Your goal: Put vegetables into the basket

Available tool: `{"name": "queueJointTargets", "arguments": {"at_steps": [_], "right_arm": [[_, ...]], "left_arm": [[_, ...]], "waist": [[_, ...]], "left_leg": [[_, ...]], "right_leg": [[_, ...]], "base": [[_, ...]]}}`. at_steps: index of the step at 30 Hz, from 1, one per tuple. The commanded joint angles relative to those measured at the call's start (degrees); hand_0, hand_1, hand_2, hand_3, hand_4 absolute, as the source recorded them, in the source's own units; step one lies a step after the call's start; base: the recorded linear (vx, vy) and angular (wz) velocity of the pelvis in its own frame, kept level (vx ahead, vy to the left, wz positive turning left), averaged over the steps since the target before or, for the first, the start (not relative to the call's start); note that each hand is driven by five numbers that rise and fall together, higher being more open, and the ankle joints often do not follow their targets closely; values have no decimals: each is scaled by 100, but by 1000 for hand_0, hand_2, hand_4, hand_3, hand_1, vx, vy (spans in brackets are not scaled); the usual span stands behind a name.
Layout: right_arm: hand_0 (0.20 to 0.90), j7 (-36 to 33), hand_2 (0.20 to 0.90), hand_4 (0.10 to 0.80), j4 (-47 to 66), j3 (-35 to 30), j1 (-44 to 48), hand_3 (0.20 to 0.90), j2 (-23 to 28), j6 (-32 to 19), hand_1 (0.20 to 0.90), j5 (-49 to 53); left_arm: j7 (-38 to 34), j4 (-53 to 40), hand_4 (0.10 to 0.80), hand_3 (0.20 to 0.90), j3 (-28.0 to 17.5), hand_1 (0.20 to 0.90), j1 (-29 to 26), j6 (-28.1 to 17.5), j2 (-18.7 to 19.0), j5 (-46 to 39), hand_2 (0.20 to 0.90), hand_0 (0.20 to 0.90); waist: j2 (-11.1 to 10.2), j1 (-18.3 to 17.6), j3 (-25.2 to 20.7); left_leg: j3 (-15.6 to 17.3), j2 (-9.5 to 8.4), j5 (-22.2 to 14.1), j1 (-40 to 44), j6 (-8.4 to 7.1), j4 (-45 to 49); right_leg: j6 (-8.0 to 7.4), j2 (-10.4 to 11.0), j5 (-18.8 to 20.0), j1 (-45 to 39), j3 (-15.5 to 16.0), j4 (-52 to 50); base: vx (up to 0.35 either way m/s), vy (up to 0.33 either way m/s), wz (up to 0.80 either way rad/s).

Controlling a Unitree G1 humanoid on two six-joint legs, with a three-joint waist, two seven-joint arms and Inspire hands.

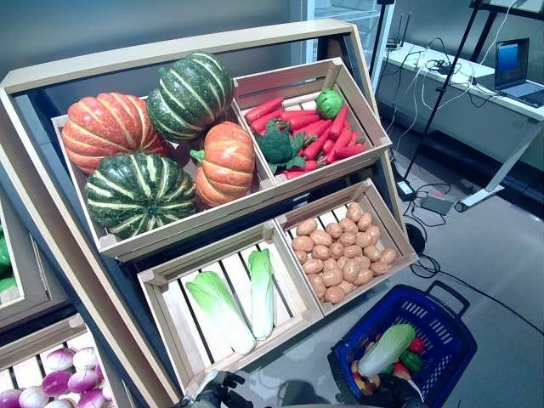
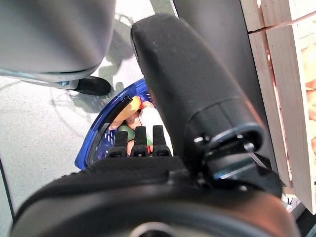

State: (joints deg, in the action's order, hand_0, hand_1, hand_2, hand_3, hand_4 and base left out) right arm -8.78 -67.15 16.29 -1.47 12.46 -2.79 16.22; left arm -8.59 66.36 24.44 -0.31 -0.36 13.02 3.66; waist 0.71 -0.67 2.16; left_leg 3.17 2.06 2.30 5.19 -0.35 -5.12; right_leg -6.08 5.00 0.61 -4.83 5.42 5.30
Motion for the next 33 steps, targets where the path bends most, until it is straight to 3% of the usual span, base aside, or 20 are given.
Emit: {"name": "queueJointTargets", "arguments": {"at_steps": [1, 4, 16, 19, 23, 33], "right_arm": [[900, -208, 900, 800, 29, 128, 391, 900, -219, -283, 900, 19], [900, -234, 900, 800, 193, 126, 343, 900, -187, -188, 900, 29], [900, -241, 900, 800, 388, 72, 198, 900, -90, -37, 900, 57], [900, -246, 900, 800, 469, 52, 161, 900, -79, -9, 900, 130], [900, -187, 900, 800, 527, 30, 81, 900, -14, -49, 900, 149], [900, -182, 900, 800, 546, 9, -54, 900, 124, -163, 900, 238]], "left_arm": [[-101, 30, 800, 900, 51, 900, -543, -790, -43, -284, 900, 900], [-153, -525, 800, 900, -20, 900, -593, -1071, 21, -441, 900, 900], [134, -2430, 800, 900, -299, 900, -790, -901, 420, -1405, 900, 900], [-310, -2690, 800, 900, -365, 900, -860, -1037, 536, -1055, 900, 900], [-1284, -2988, 800, 900, -429, 900, -1043, -964, 914, 663, 900, 900], [-1919, -2890, 800, 900, -384, 900, -1280, -470, 1688, 2222, 900, 900]], "waist": [[-173, 69, 112], [-168, 70, 144], [-104, 73, 125], [-89, 64, 118], [-78, 44, 114], [-19, -32, 159]], "left_leg": [[-331, -125, -243, -60, 3, 78], [-320, -129, -245, -89, 10, 91], [-362, -98, -170, -131, -26, 28], [-376, -94, -157, -131, -28, 22], [-376, -104, -179, -124, -25, 47], [-398, -130, -191, -124, -21, 68]], "right_leg": [[34, 95, 292, 45, -116, -61], [38, 86, 307, 75, -145, -61], [47, 75, 342, 113, -118, -30], [59, 69, 335, 109, -107, -30], [78, 75, 298, 84, -104, -37], [77, 90, 277, 95, -128, -36]], "base": [[0, 0, 0], [0, 0, 0], [0, 0, 0], [0, 0, 0], [0, 0, 0], [0, 0, 0]]}}
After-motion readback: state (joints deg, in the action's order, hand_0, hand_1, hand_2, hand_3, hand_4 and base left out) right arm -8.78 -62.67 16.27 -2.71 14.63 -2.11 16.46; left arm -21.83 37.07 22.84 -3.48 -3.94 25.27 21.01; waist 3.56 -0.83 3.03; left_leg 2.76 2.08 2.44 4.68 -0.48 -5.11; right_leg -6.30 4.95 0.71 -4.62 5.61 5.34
